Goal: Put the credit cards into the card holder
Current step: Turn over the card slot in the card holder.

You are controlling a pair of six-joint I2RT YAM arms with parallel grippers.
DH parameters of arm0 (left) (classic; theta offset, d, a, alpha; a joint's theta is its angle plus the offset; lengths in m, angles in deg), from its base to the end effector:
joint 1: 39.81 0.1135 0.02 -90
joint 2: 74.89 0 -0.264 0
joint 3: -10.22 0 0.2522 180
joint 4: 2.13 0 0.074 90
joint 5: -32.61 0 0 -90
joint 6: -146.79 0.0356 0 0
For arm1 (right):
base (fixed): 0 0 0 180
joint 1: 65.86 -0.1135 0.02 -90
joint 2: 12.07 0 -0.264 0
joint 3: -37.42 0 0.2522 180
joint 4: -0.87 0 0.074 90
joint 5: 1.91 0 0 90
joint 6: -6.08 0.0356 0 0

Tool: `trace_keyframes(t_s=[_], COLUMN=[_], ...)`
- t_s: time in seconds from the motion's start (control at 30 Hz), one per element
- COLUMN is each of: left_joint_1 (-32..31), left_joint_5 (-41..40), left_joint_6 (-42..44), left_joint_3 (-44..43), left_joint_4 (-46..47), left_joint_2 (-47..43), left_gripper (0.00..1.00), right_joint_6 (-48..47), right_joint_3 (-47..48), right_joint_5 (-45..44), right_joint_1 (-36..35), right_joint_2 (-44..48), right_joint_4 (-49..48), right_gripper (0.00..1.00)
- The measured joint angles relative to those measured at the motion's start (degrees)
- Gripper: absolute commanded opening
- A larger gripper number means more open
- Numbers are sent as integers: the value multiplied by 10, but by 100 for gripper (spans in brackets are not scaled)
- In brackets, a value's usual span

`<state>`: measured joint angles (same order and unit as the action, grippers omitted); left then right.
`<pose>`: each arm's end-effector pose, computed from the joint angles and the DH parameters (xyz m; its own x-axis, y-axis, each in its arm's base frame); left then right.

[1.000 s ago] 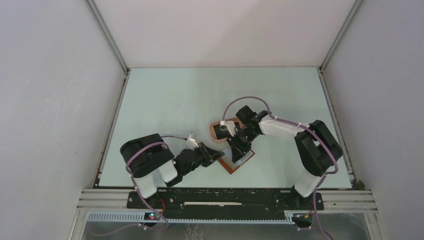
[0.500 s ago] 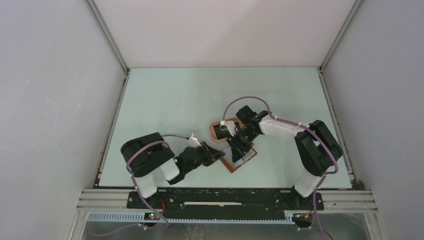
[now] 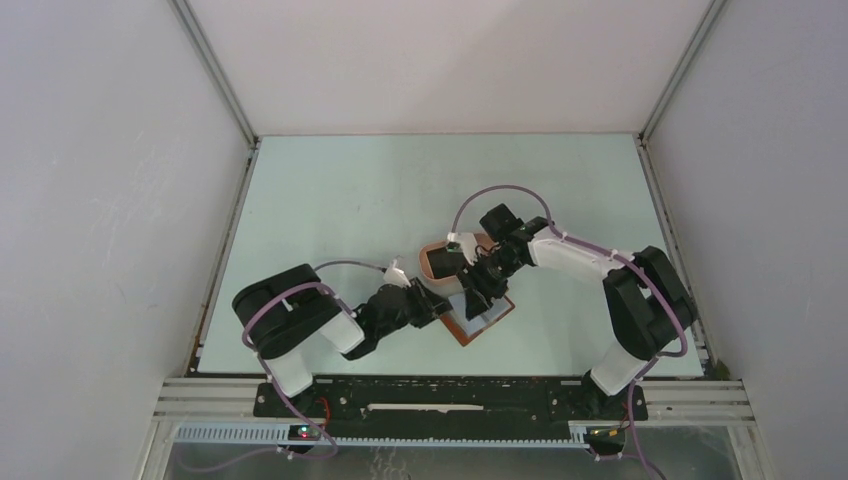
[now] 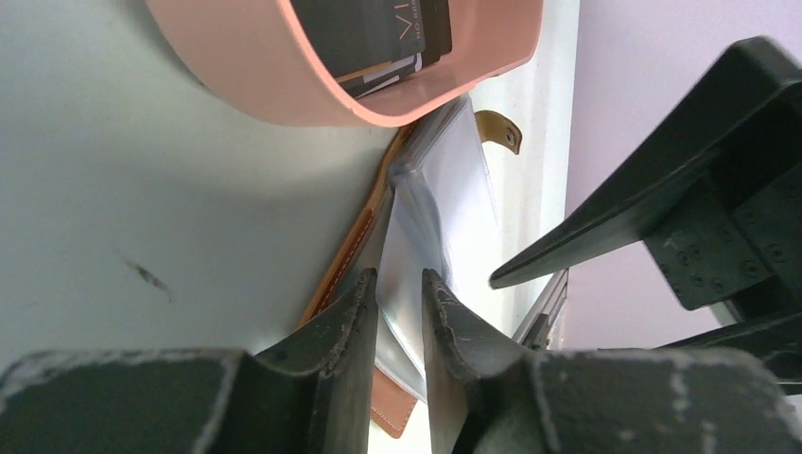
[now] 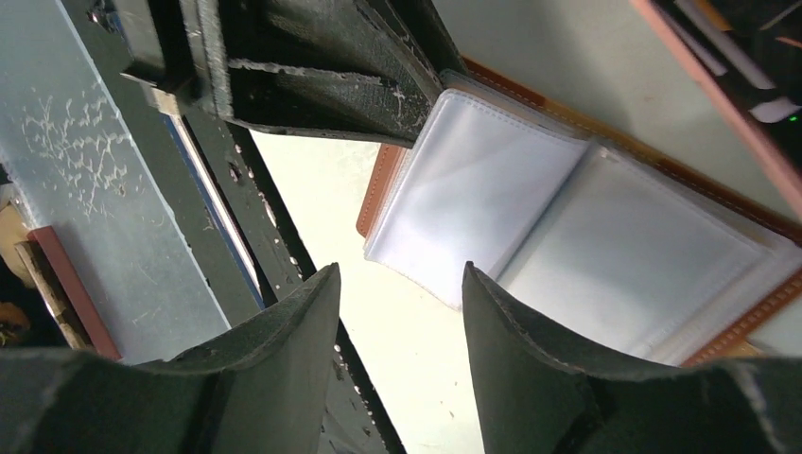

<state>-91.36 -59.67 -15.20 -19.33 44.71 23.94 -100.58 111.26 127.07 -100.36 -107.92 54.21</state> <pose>0.1572 -0.1957 0.0967 -0.7958 -0.5259 -0.3002 0.0091 0.4853 -0.8743 0.2399 0.1920 0.1832 -0.6000 -0.6828 -0.4168 -0.7760 0.3703 0.5105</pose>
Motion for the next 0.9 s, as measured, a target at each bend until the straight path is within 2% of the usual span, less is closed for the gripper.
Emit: trace_keyframes(t_s=[0.2, 0.37, 0.67, 0.8, 0.9], left_joint_1=[1, 1, 1, 1, 1], left_joint_5=[11, 13, 21, 30, 31], left_joint_6=[14, 30, 49, 51, 52], left_joint_3=[-25, -43, -76, -86, -92], left_joint_4=[-36, -83, -139, -150, -155], left_joint_2=[-4, -27, -35, -35, -35], left_gripper=[38, 44, 46, 46, 46], right_joint_6=[-2, -3, 4, 5, 6], right_joint_3=[3, 3, 3, 3, 3], right_joint_5=[-3, -15, -68, -91, -110], right_joint_1=[17, 15, -10, -16, -19], right_joint_2=[27, 29, 31, 32, 32], right_joint_4=[0, -3, -32, -42, -46], right_gripper=[60, 65, 68, 62, 50])
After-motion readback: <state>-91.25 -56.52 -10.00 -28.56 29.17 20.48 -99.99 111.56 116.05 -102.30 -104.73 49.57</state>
